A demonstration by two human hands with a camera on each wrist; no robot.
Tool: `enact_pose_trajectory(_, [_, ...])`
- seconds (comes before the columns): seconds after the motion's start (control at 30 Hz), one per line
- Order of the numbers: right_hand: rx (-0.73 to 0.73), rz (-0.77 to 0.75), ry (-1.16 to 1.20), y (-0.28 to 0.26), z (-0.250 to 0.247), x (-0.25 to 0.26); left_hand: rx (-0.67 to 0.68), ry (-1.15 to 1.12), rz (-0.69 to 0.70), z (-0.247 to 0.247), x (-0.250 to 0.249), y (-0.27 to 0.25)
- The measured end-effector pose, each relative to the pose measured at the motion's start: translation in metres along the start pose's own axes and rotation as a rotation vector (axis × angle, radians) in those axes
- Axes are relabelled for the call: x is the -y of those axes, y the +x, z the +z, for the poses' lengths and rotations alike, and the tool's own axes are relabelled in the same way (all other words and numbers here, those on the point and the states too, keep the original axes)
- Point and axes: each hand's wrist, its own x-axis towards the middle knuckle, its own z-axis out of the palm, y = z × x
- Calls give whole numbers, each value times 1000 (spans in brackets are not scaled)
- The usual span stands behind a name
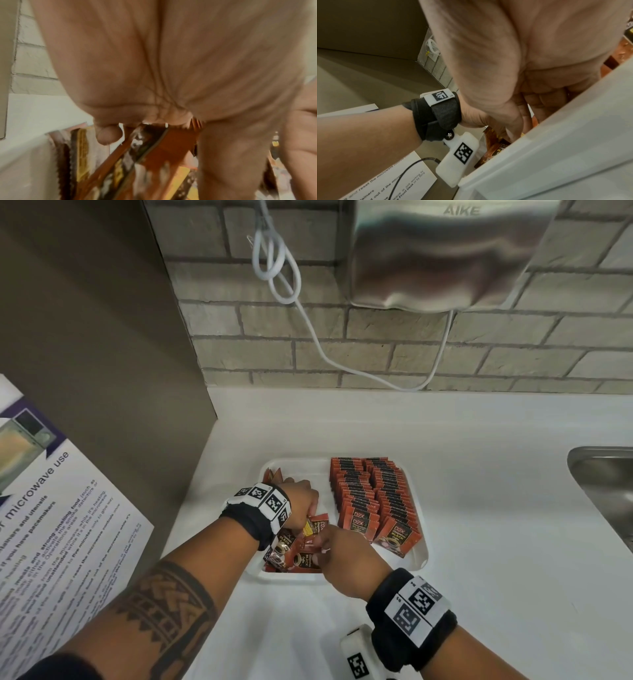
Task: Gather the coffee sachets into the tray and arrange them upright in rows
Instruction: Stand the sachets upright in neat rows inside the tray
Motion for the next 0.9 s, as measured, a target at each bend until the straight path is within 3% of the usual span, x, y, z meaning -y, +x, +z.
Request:
enact_pose_trajectory(0.57, [-120, 59, -93, -2, -4, 1, 98, 1, 30, -1, -2, -8])
enact_pose_trajectory(0.7, [-77, 83, -160, 2, -1, 6, 123, 40, 27, -5, -5, -12])
enact_pose_trajectory(0.9, [-23, 77, -171, 8, 3, 10, 134, -158, 30, -10, -10, -22])
